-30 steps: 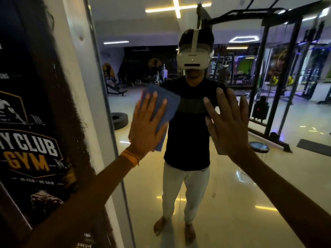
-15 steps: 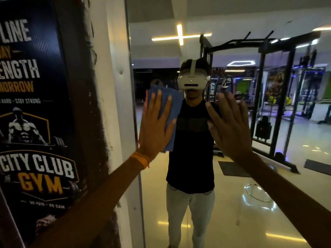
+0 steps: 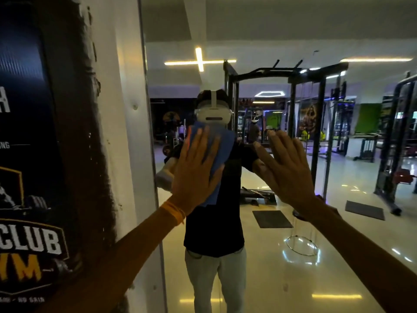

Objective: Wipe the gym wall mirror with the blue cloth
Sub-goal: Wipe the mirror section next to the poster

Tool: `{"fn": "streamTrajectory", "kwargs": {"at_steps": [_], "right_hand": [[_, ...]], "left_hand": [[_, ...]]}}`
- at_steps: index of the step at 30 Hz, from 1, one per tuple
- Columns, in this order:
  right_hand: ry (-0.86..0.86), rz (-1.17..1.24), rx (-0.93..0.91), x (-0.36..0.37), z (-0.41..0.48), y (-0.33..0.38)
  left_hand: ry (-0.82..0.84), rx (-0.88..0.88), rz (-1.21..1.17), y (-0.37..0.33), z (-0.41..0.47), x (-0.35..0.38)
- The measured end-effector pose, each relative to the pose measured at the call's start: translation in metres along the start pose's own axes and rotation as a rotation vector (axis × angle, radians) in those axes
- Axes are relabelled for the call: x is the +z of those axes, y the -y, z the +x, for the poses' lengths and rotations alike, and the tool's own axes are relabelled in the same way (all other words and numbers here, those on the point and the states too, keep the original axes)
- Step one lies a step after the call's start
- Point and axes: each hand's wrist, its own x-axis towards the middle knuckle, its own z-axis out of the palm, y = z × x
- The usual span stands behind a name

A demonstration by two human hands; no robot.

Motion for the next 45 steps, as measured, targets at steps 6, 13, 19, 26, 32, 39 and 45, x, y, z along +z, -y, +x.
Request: {"fn": "streamTrajectory", "kwargs": {"at_steps": [6,13,19,26,32,39,45], "right_hand": [[0.048,-0.01,-0.013,-0.01,-0.008,-0.045],[0.05,0.004,-0.003,-0.012,-0.043,-0.068],[0.044,0.039,-0.052,-0.013,-0.07,-0.07],[0.053,0.094,0.004,-0.017,-0.122,-0.087],[0.107,0.12,-0.055,-0.017,-0.165,-0.099],[0.066,0.129,0.006,-0.008,-0.177,-0.098],[0.046,0.105,-0.003,0.003,-0.196,-0.091]], "left_hand": [[-0.14,-0.223,-0.036,0.045,0.033,-0.026],[-0.062,-0.195,-0.001,-0.037,-0.001,0.011],[0.032,0.008,0.013,-0.044,-0.019,0.021],[-0.147,-0.346,-0.006,-0.091,-0.031,0.037],[0.262,0.337,0.121,-0.15,-0.153,0.081],[-0.053,-0.254,0.011,-0.114,-0.042,0.055],[0.266,0.149,0.099,-0.182,-0.163,0.096]]}}
